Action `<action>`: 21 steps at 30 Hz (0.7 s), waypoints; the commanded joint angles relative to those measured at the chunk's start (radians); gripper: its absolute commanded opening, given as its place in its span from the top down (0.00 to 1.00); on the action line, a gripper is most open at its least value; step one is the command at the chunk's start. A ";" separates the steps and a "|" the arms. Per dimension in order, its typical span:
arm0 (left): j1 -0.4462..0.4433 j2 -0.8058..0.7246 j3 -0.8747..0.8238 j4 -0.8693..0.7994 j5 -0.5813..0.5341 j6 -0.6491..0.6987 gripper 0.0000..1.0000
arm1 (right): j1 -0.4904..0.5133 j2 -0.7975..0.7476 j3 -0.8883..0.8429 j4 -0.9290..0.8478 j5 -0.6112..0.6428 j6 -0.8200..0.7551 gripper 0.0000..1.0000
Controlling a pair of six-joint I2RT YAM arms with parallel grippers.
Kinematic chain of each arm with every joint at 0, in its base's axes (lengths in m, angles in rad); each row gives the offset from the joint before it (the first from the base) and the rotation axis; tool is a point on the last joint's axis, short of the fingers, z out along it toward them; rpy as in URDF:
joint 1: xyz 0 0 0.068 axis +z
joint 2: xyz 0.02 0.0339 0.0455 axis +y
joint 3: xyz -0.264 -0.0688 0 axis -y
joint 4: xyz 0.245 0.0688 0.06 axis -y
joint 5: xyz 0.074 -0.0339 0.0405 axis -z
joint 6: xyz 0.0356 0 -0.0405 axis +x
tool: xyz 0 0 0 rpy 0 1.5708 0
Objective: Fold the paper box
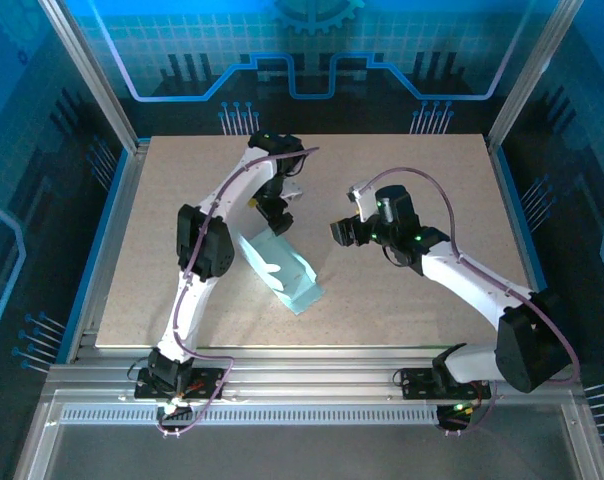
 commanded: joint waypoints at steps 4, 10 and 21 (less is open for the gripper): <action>0.001 -0.286 -0.126 0.374 -0.088 -0.187 0.01 | -0.022 0.032 0.007 0.015 -0.017 0.064 0.23; 0.025 -0.610 -0.511 0.705 -0.111 -0.328 0.01 | -0.027 0.041 0.008 0.014 -0.028 0.092 0.23; 0.237 -1.217 -1.294 0.912 -0.233 -0.928 0.04 | -0.022 0.076 0.037 -0.002 -0.041 0.110 0.23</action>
